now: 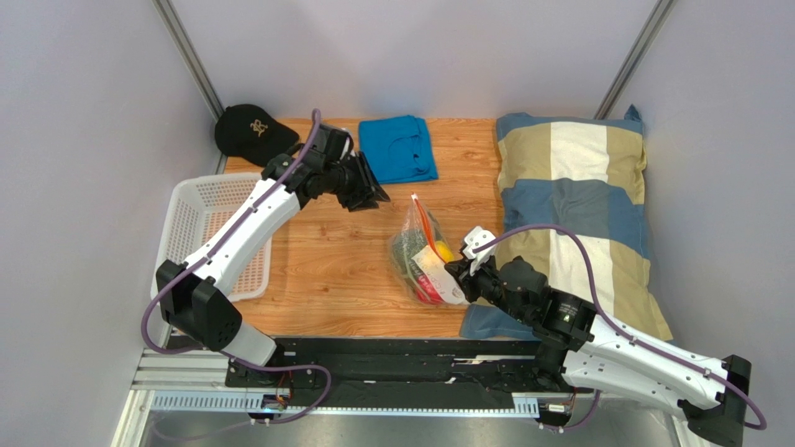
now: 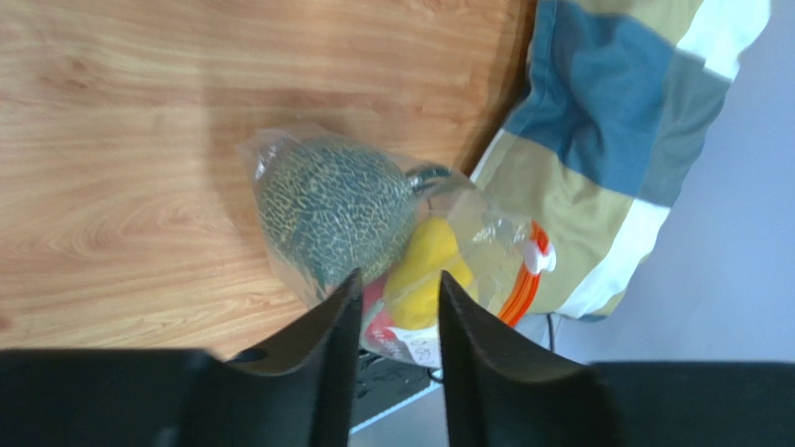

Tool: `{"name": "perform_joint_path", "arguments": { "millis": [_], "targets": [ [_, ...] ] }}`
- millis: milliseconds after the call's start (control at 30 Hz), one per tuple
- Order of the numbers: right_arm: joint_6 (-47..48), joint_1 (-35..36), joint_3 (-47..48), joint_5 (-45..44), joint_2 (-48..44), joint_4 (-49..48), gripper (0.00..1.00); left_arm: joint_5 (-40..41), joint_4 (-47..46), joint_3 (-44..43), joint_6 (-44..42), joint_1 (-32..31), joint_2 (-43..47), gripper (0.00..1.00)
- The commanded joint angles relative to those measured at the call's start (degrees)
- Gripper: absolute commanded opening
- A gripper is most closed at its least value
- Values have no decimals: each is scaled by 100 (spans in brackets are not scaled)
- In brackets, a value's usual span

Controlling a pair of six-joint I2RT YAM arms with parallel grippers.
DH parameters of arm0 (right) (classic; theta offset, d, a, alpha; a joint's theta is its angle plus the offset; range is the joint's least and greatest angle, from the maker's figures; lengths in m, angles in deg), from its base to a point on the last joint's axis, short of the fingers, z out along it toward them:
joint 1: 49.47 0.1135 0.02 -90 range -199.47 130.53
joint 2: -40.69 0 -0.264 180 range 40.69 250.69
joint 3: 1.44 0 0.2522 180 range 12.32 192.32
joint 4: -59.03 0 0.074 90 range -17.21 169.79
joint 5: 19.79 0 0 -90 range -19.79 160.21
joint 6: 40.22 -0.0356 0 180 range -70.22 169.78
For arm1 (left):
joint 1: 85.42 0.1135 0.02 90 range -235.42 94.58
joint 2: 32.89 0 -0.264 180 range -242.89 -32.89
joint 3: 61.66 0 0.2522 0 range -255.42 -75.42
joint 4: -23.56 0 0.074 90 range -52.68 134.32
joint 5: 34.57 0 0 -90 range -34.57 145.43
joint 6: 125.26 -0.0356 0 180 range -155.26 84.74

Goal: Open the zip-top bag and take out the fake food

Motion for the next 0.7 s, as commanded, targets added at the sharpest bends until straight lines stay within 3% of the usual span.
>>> {"name": "perform_joint_path", "arguments": {
  "millis": [0,300,667],
  "targets": [
    [-341,-17,121,-191,100,-66,0,-491,4,175,-274,-740,324,45],
    [-659,-17,332,-358,206,39,0,-1036,-874,597,-784,-1401,500,32],
    [-694,-26,420,-402,-49,74,0,-835,-1518,606,-1258,-1472,88,32]
  ]
}}
